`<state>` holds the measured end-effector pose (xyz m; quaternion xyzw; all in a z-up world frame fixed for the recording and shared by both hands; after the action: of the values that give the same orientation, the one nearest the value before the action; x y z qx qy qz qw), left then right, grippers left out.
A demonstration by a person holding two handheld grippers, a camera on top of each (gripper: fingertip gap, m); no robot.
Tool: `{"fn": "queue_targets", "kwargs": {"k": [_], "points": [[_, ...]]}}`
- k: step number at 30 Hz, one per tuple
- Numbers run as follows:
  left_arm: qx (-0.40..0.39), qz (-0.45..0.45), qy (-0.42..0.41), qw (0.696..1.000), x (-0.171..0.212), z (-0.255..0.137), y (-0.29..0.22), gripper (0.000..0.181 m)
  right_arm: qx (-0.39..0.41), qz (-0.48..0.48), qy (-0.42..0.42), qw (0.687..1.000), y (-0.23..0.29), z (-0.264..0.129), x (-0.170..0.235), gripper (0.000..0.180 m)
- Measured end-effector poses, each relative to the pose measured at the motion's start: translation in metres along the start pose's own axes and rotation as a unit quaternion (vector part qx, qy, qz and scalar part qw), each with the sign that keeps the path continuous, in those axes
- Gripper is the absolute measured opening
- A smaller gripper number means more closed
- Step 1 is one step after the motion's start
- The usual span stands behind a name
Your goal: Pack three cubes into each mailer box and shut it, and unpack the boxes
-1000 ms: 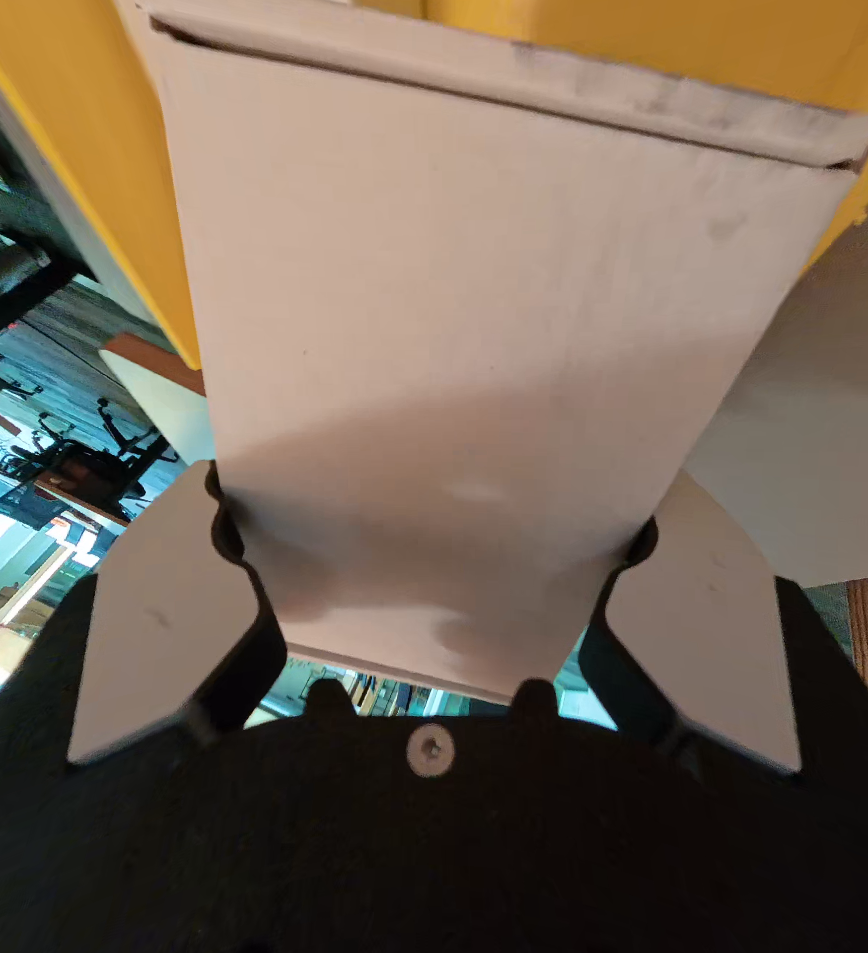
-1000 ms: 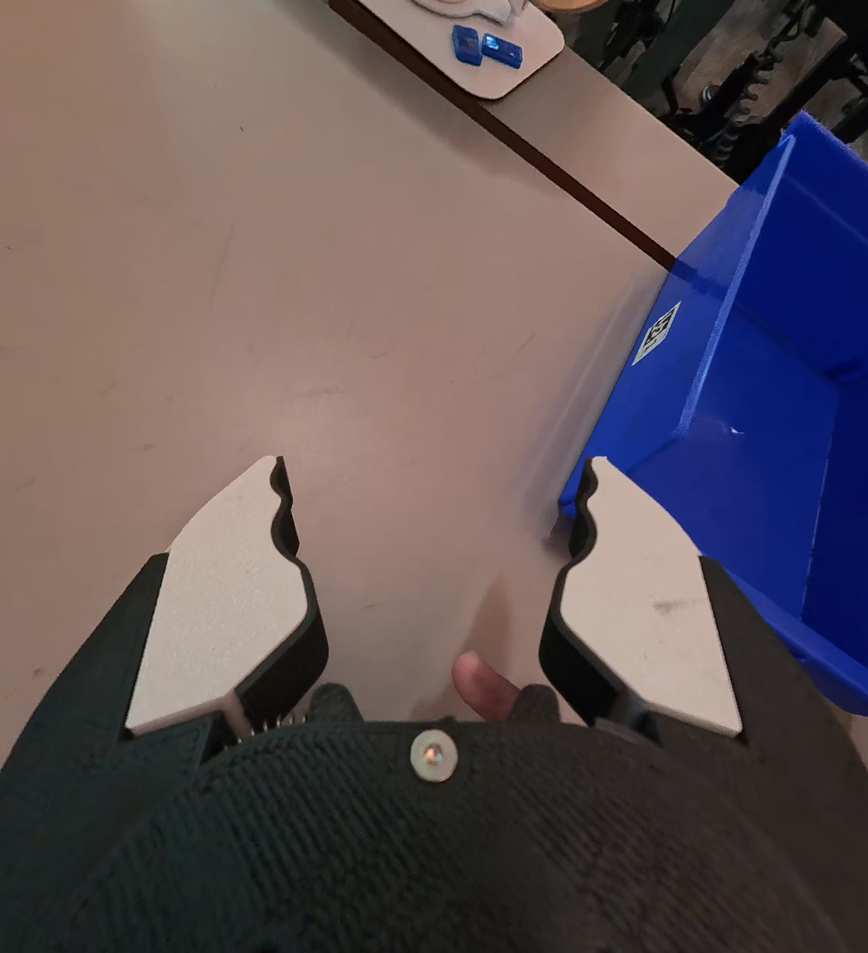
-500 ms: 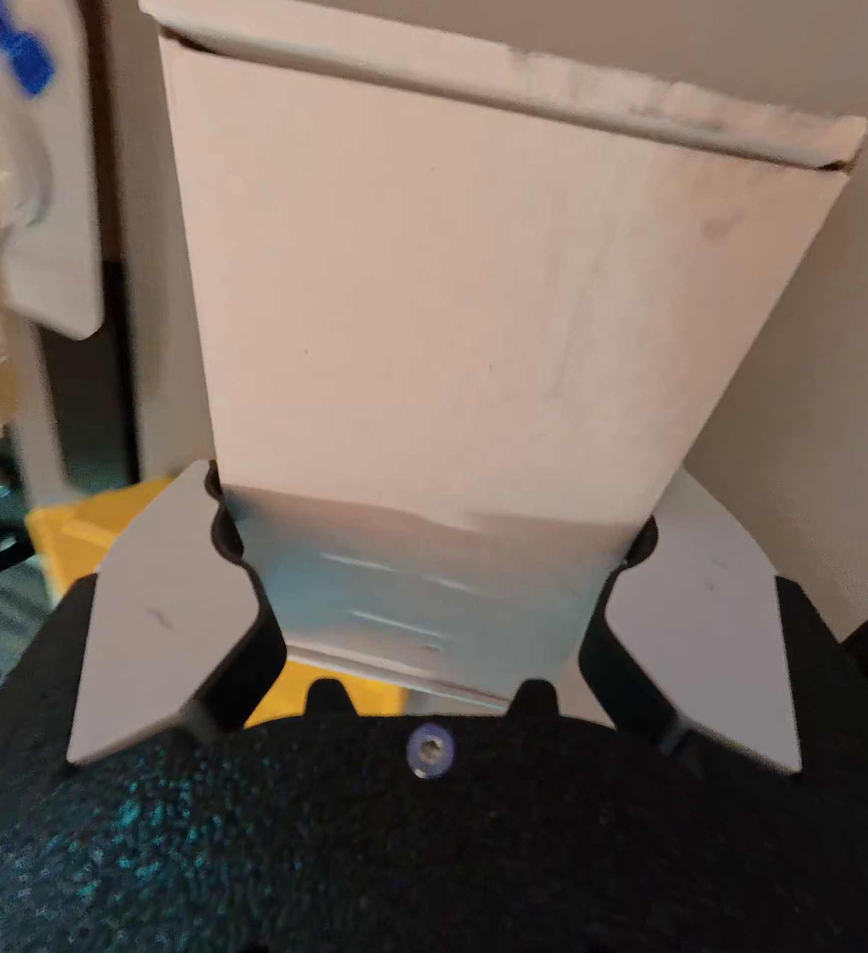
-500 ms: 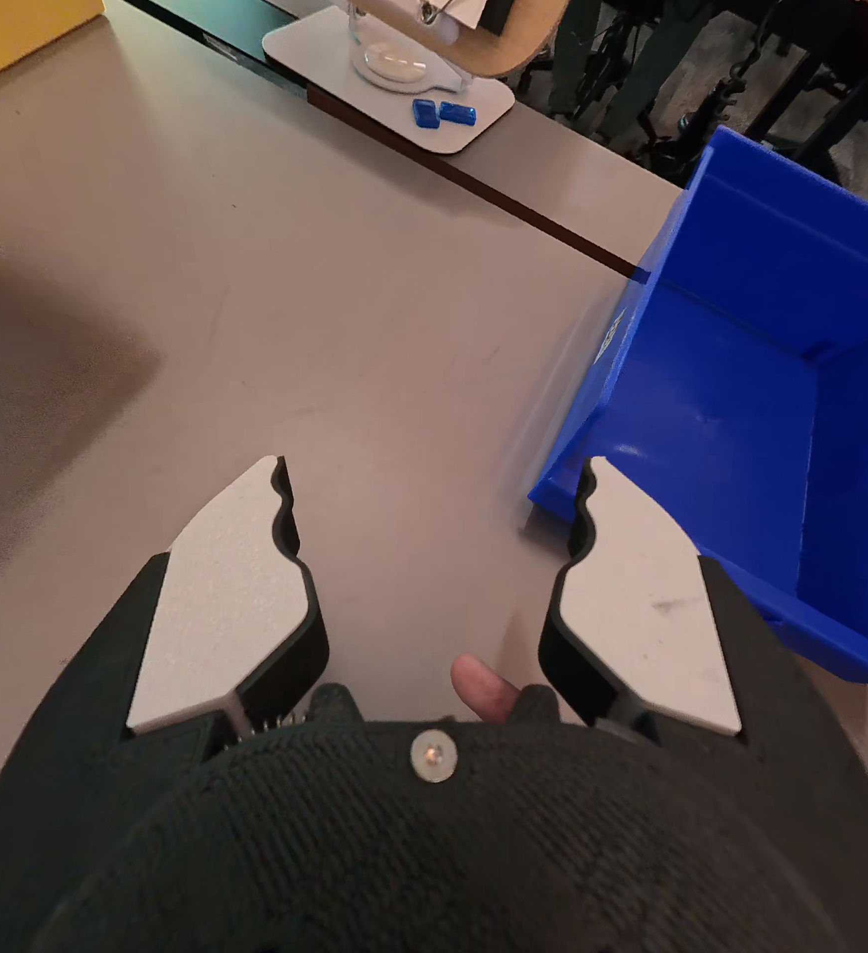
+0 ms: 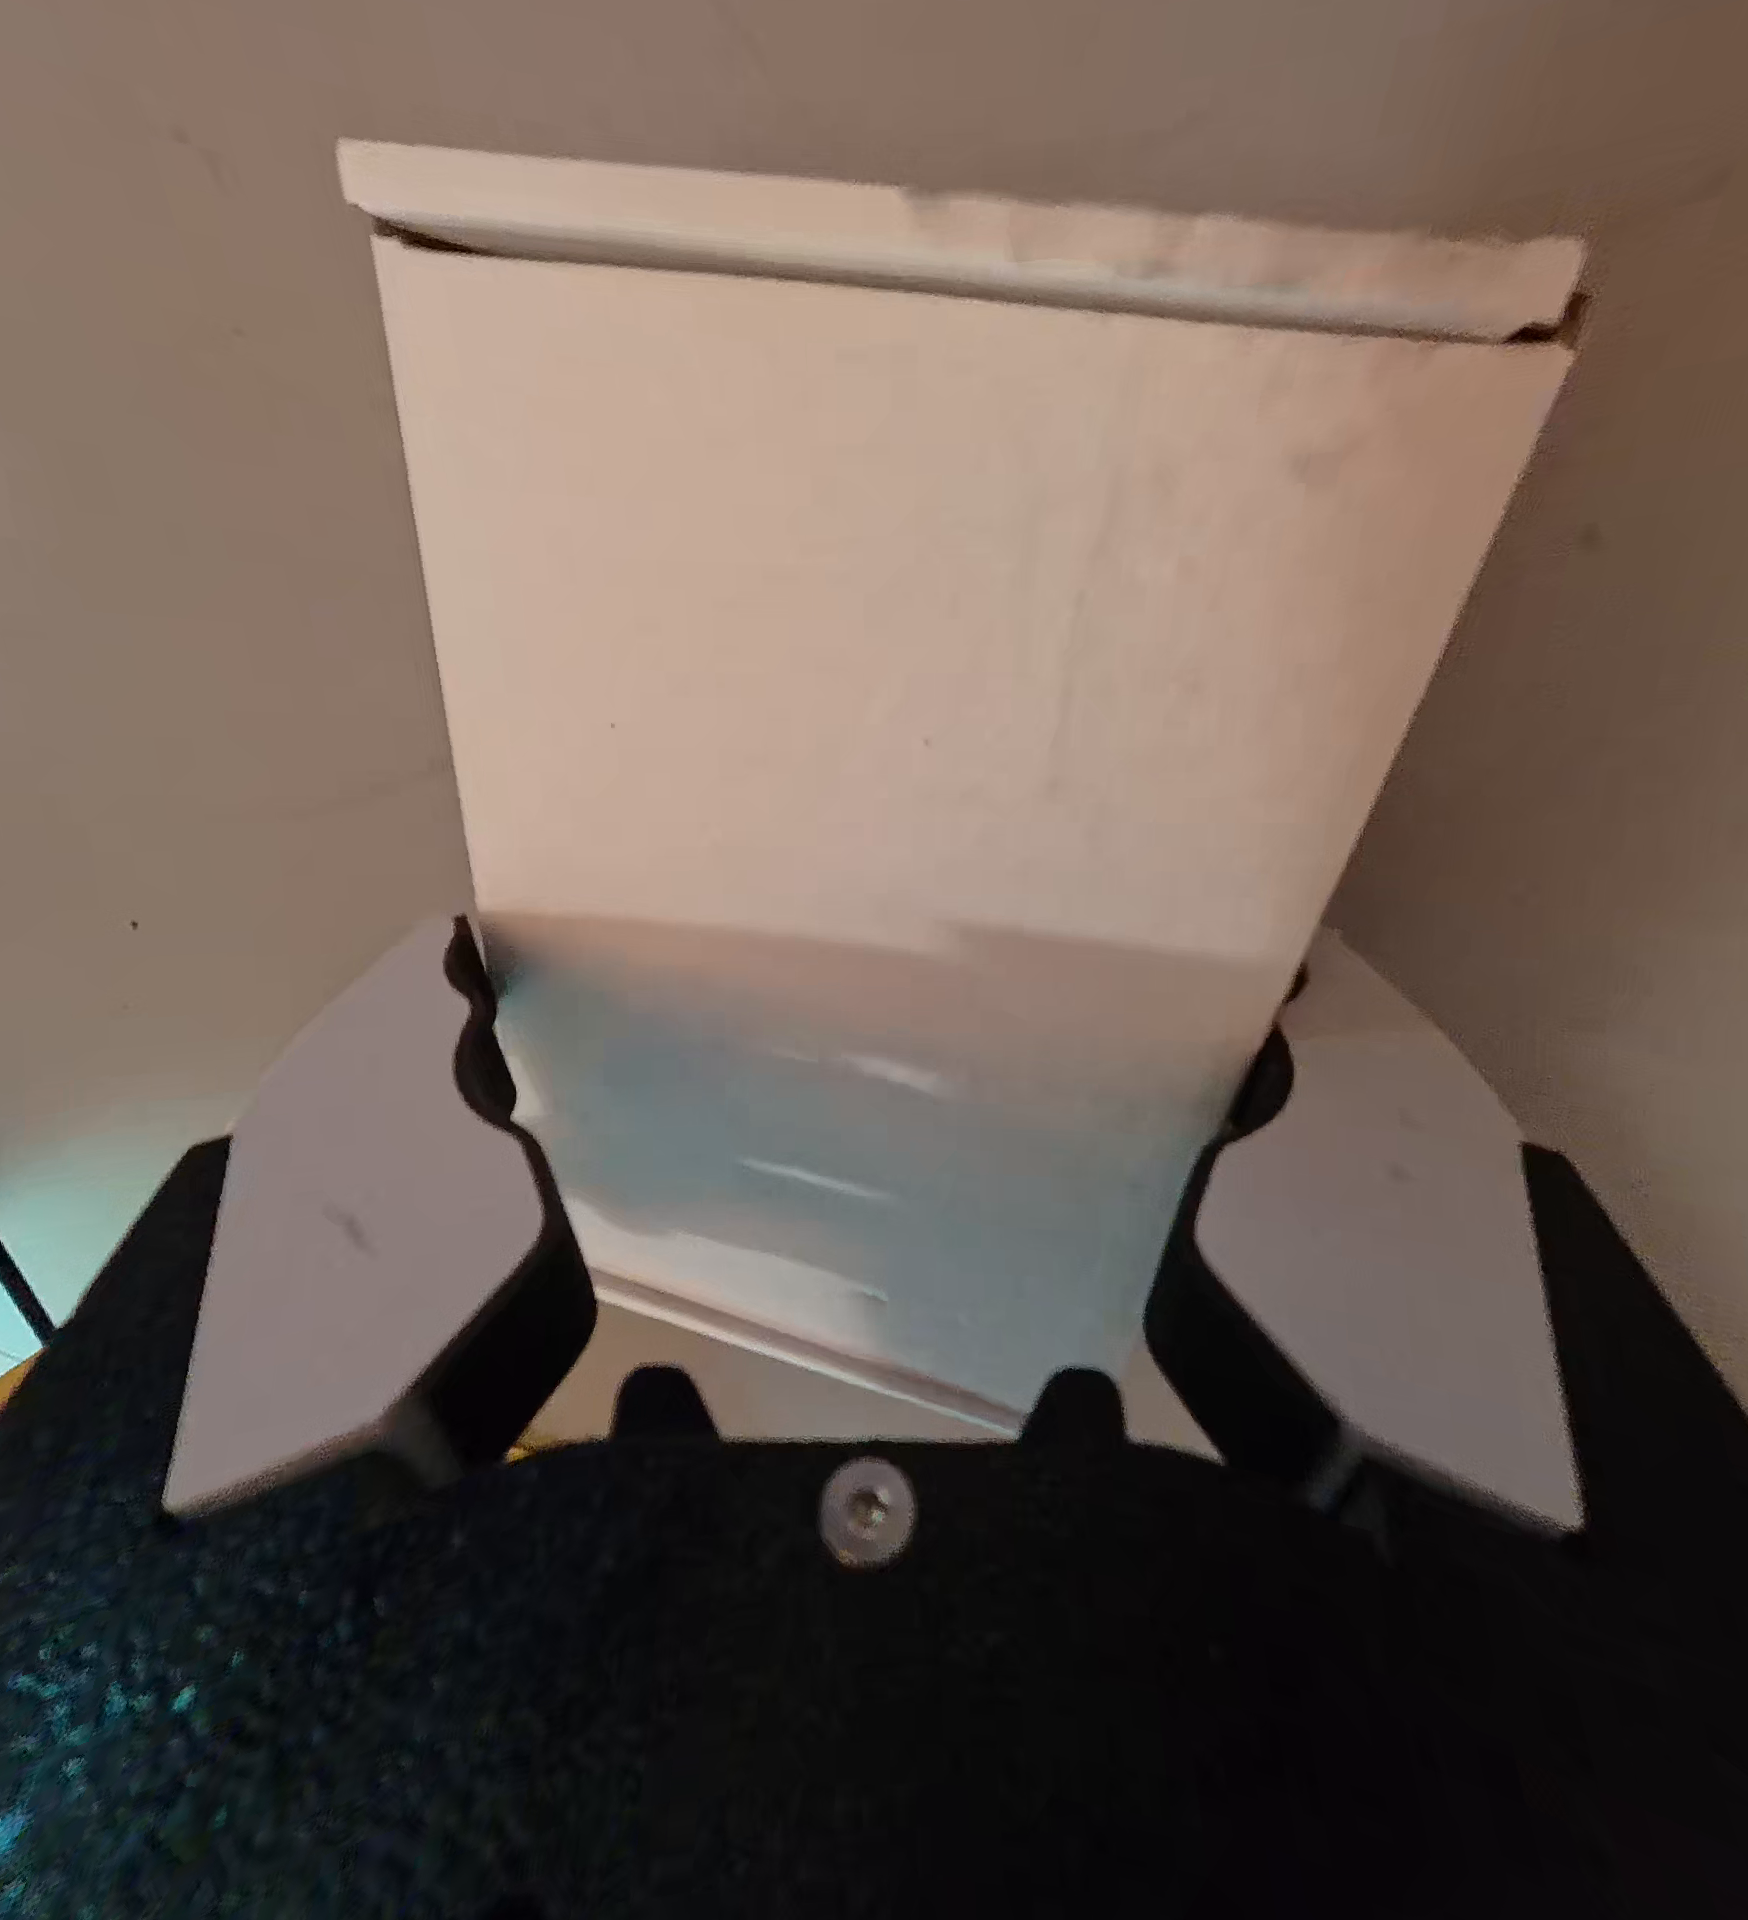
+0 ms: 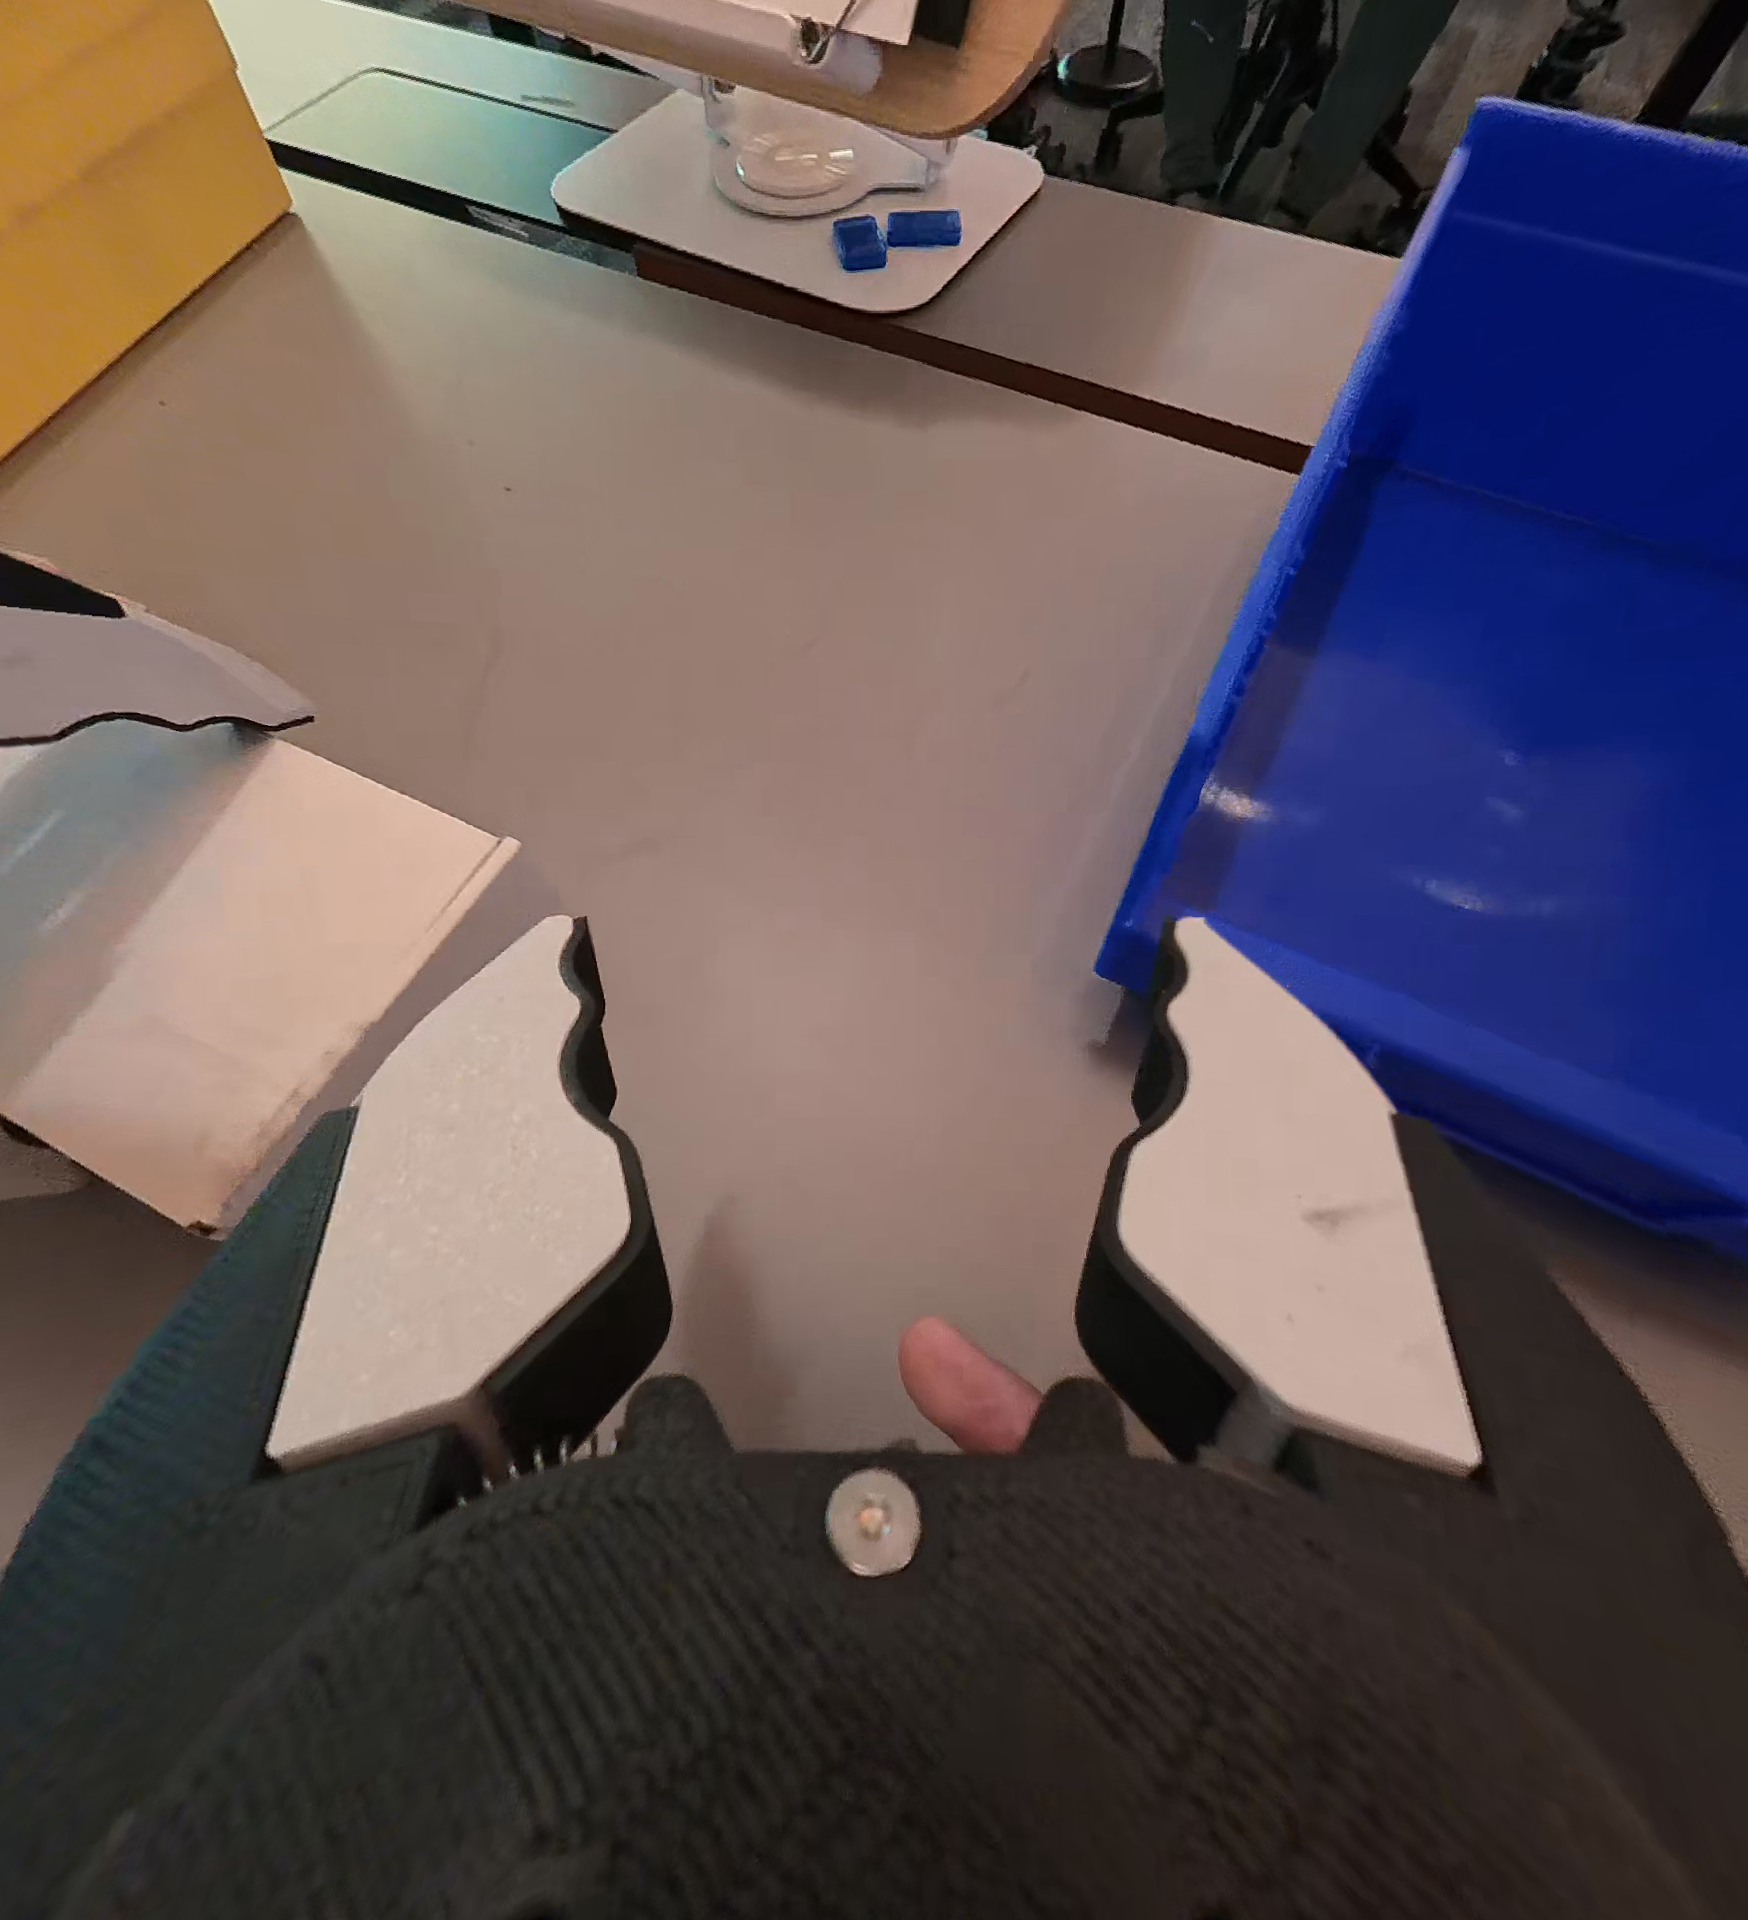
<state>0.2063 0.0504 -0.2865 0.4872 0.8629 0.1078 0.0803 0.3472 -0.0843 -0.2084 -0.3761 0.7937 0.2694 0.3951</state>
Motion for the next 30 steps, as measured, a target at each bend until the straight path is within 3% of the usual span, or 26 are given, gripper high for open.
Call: {"fn": "queue_targets", "kwargs": {"k": [8, 12, 13, 15, 17, 20, 22, 24, 27, 30], "points": [[-0.024, 0.002, -0.038, 0.999, 0.001, 0.0, 0.0, 0.134, -0.017, -0.046, 0.033, 0.998, 0.028, 0.018, 0.007, 0.1], [-0.052, -0.085, -0.159, 0.982, 0.001, -0.032, 0.006, 0.12, -0.028, -0.078, 0.041, 0.996, 0.043, 0.022, 0.008, 0.1], [-0.05, -0.121, -0.202, 0.971, 0.003, -0.044, 0.008, 0.114, -0.033, -0.083, 0.042, 0.995, 0.046, 0.023, 0.008, 0.099], [-0.033, -0.211, -0.283, 0.935, 0.013, -0.066, 0.014, 0.082, -0.048, -0.084, 0.046, 0.994, 0.052, 0.025, 0.01, 0.099], [-0.006, -0.33, -0.344, 0.879, 0.032, -0.079, 0.025, 0.049, -0.075, -0.076, 0.05, 0.993, 0.059, 0.026, 0.011, 0.099], [0.12, -0.444, -0.403, 0.791, 0.052, -0.077, 0.025, 0.0, -0.119, -0.03, 0.053, 0.991, 0.066, 0.025, 0.013, 0.098], [0.199, -0.49, -0.411, 0.742, 0.057, -0.069, 0.019, 0.0, -0.163, 0.03, 0.062, 0.984, 0.073, 0.022, 0.014, 0.099], [0.237, -0.514, -0.415, 0.713, 0.06, -0.061, 0.014, 0.0, -0.224, 0.094, 0.083, 0.966, 0.083, 0.016, 0.016, 0.095], [0.254, -0.524, -0.407, 0.704, 0.062, -0.05, 0.006, 0.0, -0.278, 0.152, 0.109, 0.942, 0.085, 0.01, 0.024, 0.082], [0.241, -0.521, -0.405, 0.712, 0.065, -0.044, 0.004, 0.0, -0.266, 0.173, 0.138, 0.938, 0.072, 0.012, 0.038, 0.083]]}}
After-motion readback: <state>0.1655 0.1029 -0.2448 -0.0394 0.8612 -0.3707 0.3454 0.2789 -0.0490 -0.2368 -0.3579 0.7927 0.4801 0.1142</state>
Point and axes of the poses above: each gripper's, where its closed fingertips meet, z out along the fingers, x out of its underside, y = z × x across the jaws, the point moved 2 cm from there along -z, back along the fingers, and after that the axes turned 8 degrees about z, right-handed, at the moved point
